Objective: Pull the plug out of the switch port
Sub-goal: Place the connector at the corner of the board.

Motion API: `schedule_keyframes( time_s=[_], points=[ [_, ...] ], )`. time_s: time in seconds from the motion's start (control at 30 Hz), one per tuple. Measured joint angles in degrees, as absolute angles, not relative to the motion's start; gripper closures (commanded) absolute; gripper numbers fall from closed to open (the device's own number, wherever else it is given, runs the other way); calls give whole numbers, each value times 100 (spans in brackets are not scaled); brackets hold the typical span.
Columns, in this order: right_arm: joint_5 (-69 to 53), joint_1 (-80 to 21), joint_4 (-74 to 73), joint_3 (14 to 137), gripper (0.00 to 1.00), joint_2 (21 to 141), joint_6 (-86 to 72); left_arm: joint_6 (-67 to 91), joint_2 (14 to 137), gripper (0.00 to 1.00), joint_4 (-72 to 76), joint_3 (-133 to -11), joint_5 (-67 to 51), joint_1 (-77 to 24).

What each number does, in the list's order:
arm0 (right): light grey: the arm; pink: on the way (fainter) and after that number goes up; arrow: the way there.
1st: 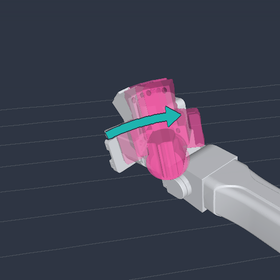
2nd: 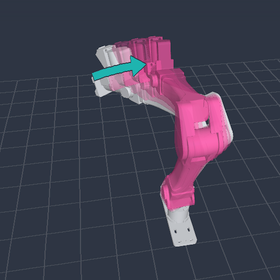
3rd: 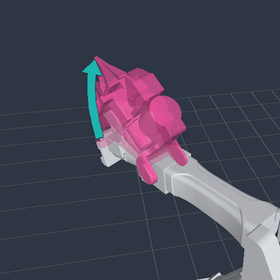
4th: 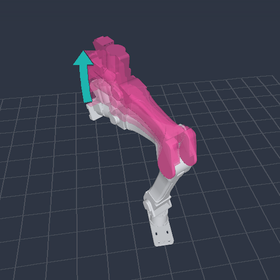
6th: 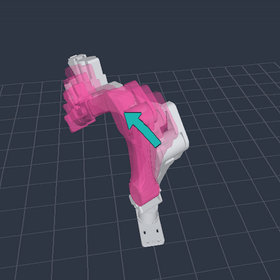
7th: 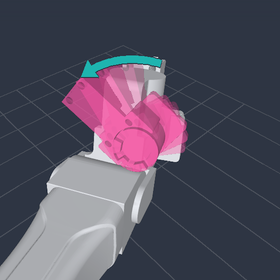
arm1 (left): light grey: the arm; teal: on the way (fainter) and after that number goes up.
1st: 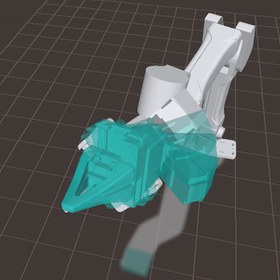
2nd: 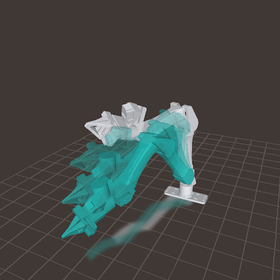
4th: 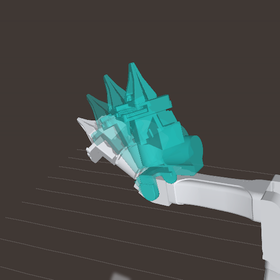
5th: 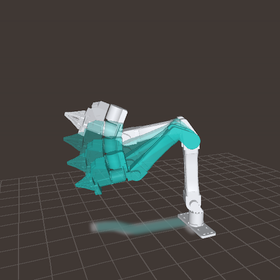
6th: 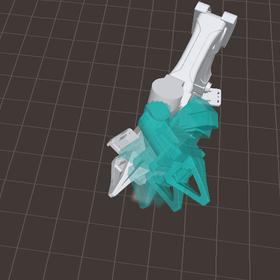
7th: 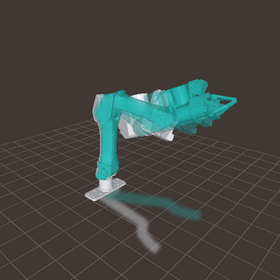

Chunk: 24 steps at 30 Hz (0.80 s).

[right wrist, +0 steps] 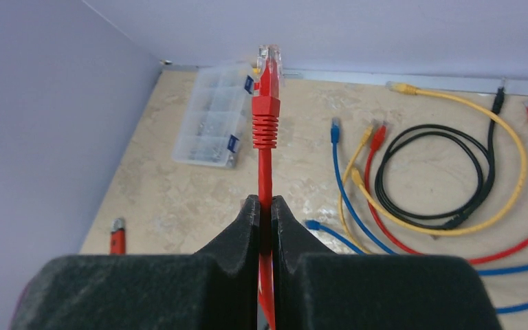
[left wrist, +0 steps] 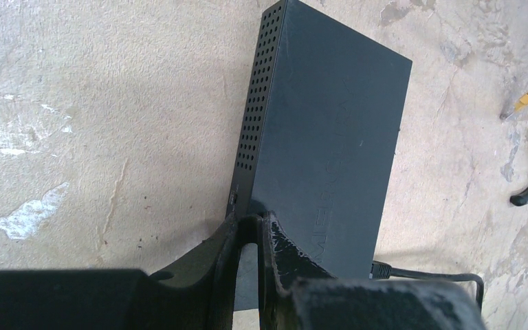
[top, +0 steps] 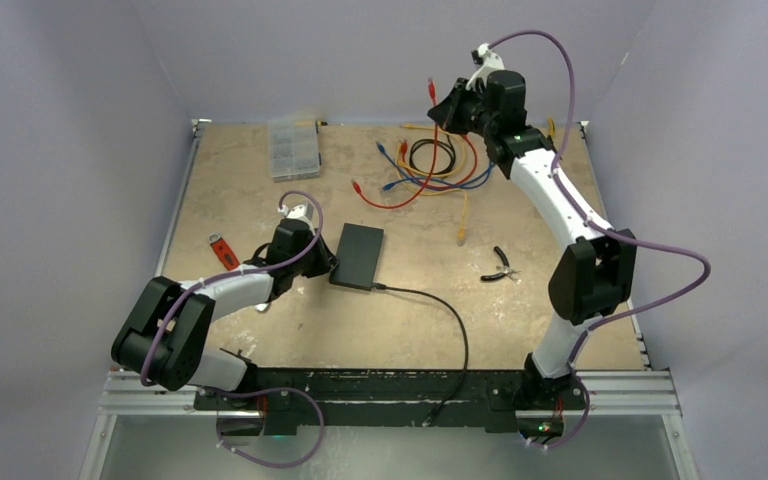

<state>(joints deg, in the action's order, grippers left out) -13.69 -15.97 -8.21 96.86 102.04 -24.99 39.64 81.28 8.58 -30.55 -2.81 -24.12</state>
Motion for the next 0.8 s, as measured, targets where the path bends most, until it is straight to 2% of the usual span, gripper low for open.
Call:
schedule_keyframes(
  time_s=[0.27,0.8],
  points=[
    [-2366,-847,-231,10276,100,10956,-3214,3959,8138,90,875,-3055,-281,-2412],
    [-3144,235,1223,10038,100,11861,-4600,3946,8149,90,904,-3052,-283,-2405]
  ],
)
